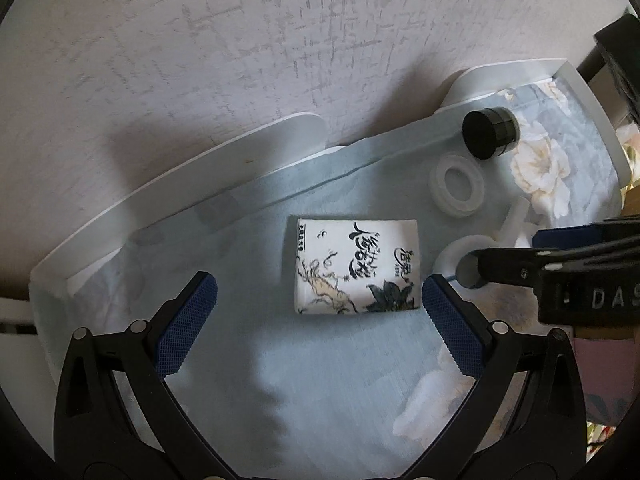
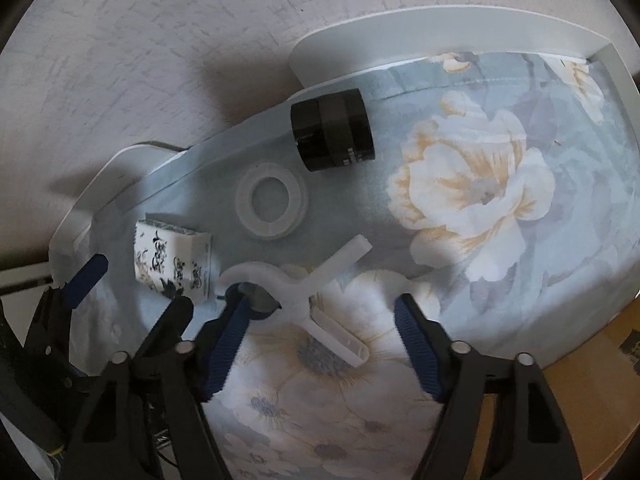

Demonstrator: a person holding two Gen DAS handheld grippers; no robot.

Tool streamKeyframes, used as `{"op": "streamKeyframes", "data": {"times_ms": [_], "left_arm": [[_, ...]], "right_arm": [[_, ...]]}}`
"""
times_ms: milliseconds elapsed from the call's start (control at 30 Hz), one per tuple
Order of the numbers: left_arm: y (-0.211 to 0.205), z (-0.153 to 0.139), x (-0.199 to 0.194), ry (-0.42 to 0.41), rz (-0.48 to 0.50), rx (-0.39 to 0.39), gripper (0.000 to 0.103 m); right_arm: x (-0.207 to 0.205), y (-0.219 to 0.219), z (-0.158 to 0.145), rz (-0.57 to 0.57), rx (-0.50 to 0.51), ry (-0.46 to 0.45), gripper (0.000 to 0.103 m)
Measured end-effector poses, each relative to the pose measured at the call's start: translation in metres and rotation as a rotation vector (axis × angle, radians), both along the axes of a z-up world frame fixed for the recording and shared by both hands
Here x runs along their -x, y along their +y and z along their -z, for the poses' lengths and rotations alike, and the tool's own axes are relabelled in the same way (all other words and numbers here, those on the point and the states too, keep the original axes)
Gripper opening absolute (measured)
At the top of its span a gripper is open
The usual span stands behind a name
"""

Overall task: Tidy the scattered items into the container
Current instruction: 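Move both tools back toward the white card and white clip on the tray, then grasp the white printed card with the left tool while the right tool grasps the white clip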

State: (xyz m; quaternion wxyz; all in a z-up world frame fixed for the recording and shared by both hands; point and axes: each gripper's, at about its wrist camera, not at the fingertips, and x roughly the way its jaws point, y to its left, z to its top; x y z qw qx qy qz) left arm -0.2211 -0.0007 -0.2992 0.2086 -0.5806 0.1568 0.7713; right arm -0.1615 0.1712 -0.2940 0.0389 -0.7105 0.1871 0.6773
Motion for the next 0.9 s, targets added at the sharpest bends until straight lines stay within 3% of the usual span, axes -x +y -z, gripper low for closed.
{"op": "streamKeyframes", "data": {"times_ms": [267,333,400,433,700,900], "left_arm": [[0.005,0.009,-0.001,0.020,-0.004,0.004,0.100],[0.005,0.008,-0.003,0.030,-0.002,0.001,0.084],[0.006,0.007,-0.006,0.037,0.009,0.002,0.070],[0.006,0.006,-0.007,0.042,0.015,-0.003,0.061],[0.002,0.000,-0.013,0.063,0.009,-0.003,0.060],[-0.009,-0.019,-0.017,0.087,-0.047,-0.012,0.060]], "right_arm": [[-0.013,-0.005,0.004,-0.008,-0.105,0.026,0.057],[-0.018,-0.006,0.004,-0.006,-0.120,0.039,0.054],[-0.022,-0.006,0.004,-0.004,-0.133,0.047,0.042],[-0.023,-0.006,0.004,-0.005,-0.144,0.050,0.028],[-0.045,0.010,0.006,0.012,-0.124,0.061,0.025],[-0.066,0.026,-0.001,0.038,-0.087,0.099,0.025]]}}
